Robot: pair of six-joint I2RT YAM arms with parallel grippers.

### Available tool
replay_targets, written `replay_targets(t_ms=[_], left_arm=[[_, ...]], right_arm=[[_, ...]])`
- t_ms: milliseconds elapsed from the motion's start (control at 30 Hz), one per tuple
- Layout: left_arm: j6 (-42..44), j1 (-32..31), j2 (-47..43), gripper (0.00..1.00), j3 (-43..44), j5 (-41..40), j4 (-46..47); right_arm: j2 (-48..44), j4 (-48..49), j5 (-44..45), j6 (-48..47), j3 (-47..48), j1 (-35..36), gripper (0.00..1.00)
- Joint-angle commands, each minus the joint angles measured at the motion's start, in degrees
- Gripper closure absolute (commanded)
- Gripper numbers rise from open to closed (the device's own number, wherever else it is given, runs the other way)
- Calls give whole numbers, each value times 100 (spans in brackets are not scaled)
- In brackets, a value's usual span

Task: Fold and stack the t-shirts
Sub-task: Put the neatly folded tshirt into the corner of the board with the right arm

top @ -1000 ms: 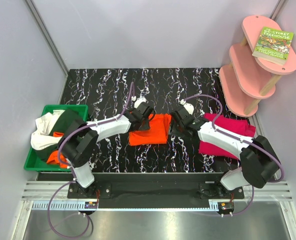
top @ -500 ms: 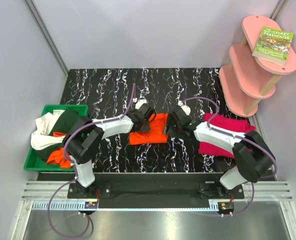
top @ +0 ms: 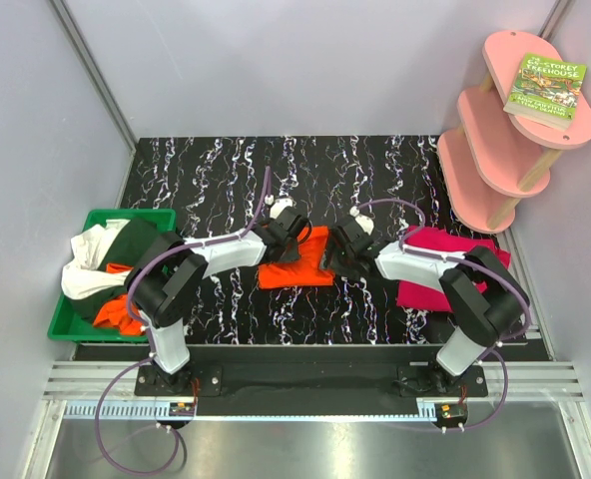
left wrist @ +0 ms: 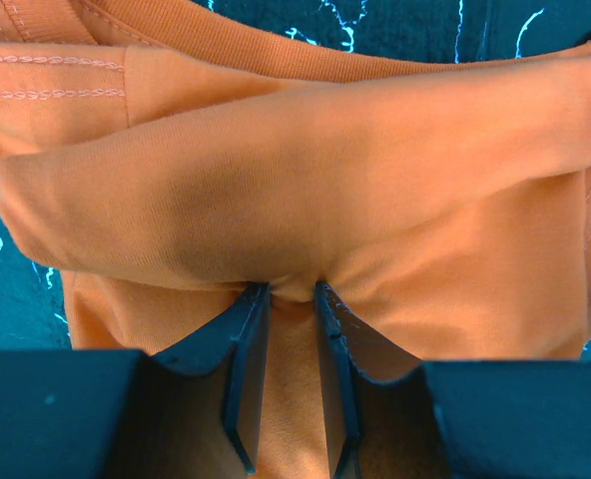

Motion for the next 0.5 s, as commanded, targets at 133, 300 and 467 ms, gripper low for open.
replay_targets(t_ms=[133,300,467], left_arm=[[-51,23,-79,72,-321,192,-41],[-69,23,-212,72,-436,157,-76],[-113,23,-264,72,-506,131,-76]], right_arm=[[595,397,379,108,13,9,31],[894,178,607,143,74,0,32],[1237,-104,511,134,188,0,39]])
